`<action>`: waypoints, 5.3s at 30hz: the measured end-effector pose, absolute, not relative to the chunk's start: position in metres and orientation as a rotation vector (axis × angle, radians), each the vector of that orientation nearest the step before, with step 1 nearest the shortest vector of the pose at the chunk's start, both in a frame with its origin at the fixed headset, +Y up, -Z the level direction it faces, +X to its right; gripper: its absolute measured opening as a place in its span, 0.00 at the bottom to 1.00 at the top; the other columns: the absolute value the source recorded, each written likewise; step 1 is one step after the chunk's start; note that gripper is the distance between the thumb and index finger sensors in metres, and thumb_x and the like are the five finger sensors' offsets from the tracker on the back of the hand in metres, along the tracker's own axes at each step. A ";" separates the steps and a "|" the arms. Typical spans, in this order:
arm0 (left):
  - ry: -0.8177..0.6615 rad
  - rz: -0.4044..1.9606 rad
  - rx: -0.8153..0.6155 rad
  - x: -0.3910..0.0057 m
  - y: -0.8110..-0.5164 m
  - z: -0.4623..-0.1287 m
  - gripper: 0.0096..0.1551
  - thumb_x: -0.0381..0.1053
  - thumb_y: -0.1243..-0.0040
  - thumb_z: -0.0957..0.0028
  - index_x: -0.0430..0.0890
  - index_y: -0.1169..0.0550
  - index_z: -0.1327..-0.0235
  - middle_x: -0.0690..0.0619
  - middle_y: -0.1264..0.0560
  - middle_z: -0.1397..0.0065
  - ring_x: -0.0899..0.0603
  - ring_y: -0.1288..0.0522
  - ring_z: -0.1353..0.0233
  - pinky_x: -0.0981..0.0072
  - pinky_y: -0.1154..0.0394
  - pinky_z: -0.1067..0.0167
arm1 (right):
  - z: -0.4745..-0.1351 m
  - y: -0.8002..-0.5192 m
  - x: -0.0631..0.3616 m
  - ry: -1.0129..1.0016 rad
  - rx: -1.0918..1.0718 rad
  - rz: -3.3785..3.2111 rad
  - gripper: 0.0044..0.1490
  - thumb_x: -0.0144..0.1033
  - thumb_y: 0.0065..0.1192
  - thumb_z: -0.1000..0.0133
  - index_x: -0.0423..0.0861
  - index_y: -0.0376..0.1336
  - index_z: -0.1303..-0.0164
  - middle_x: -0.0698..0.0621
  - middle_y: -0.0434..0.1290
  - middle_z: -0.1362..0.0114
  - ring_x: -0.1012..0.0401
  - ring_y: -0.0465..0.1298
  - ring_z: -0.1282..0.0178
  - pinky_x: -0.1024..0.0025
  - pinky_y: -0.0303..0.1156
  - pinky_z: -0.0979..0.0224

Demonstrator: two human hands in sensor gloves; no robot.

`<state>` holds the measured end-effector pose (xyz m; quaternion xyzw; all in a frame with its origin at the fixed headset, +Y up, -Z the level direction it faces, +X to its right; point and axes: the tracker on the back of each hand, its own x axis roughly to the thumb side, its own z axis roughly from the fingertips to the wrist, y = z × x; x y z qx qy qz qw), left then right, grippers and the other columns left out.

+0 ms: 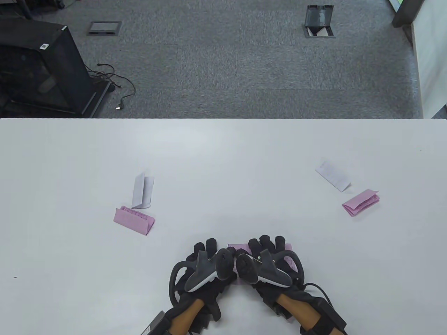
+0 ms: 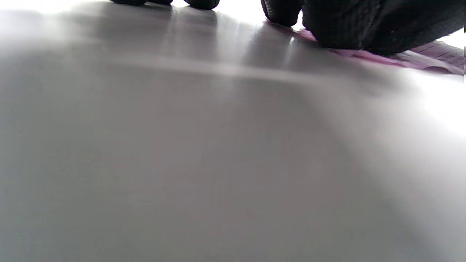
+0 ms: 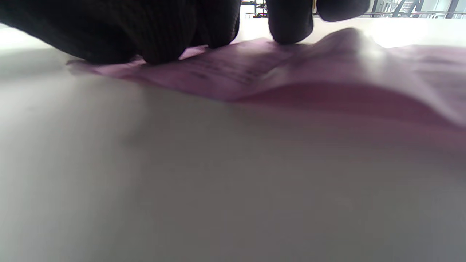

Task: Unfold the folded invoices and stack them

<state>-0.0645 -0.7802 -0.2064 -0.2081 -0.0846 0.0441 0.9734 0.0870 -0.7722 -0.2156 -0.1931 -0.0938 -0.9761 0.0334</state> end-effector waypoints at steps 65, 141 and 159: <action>-0.165 0.096 -0.413 -0.068 -0.781 -0.206 0.45 0.66 0.42 0.47 0.63 0.45 0.17 0.40 0.57 0.10 0.28 0.58 0.16 0.33 0.52 0.23 | -0.219 -0.782 0.197 -0.458 -0.150 -3.249 0.41 0.54 0.54 0.42 0.48 0.48 0.22 0.40 0.47 0.17 0.38 0.47 0.19 0.31 0.47 0.22; 0.004 0.640 -0.030 -0.082 -0.748 -0.248 0.31 0.50 0.28 0.50 0.48 0.23 0.31 0.48 0.12 0.50 0.49 0.17 0.60 0.64 0.20 0.63 | -0.262 -0.738 0.214 -0.178 -0.038 -3.696 0.20 0.44 0.62 0.47 0.53 0.66 0.46 0.51 0.79 0.51 0.51 0.78 0.51 0.46 0.67 0.33; 0.295 0.354 -0.208 -0.054 -0.775 -0.329 0.41 0.55 0.26 0.50 0.47 0.30 0.24 0.51 0.14 0.56 0.52 0.19 0.59 0.65 0.21 0.60 | -0.348 -0.766 0.181 -0.408 0.330 -3.257 0.20 0.47 0.63 0.48 0.52 0.68 0.49 0.51 0.79 0.57 0.52 0.78 0.55 0.46 0.67 0.33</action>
